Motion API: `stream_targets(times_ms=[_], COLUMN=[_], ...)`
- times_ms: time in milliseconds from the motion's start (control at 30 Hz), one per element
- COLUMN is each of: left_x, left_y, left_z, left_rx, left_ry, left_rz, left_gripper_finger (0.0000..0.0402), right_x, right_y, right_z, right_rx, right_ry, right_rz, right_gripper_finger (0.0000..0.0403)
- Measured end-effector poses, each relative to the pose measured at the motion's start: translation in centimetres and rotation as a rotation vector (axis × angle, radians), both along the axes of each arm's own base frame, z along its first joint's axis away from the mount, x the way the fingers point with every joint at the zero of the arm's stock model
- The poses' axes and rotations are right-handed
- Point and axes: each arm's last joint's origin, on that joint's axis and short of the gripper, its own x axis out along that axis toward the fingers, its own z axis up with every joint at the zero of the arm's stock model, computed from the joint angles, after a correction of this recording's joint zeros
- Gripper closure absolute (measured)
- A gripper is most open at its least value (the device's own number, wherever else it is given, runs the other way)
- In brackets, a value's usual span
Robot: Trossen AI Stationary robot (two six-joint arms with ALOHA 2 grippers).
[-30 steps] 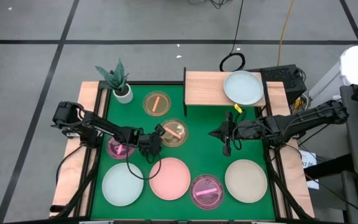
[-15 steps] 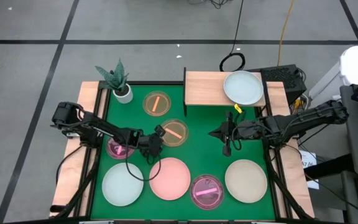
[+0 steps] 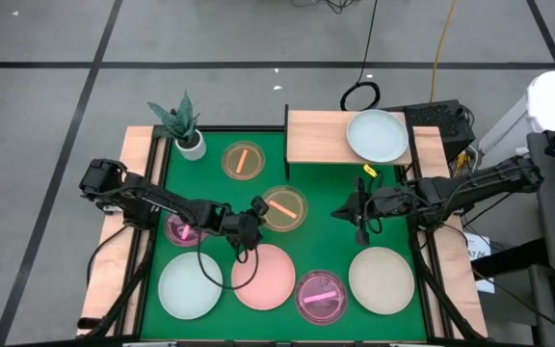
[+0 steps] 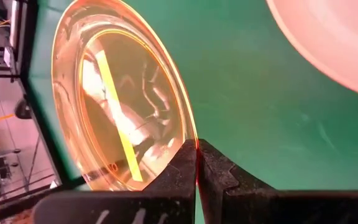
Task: Place and stack plates onto a shelf
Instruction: Put the bottom small orange plate on the shelf
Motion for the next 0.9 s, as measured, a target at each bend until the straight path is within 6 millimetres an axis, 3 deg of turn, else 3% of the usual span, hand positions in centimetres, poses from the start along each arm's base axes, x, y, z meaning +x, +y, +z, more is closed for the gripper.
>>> stream_targets(times_ms=[233,433,900], left_x=[1.7,2.8,5.1], left_y=[-0.4,-0.3,2.8], left_z=[3.5,6.6,13.7], left_rx=[0.007,0.032,0.149], left_ry=[-0.051,-0.072,-0.218], left_rz=[-0.019,-0.043,-0.065], left_gripper_finger=[0.0401,0.0401,0.0401], right_x=[-2.5,-3.5,-4.4], right_y=[0.0,0.4,0.9], right_z=[0.0,0.4,0.5], right_rx=[-0.017,-0.01,-0.015], right_ry=[0.072,0.047,0.052], right_rz=[-0.131,-0.125,-0.135], right_gripper_finger=[0.0403,0.0403,0.0403])
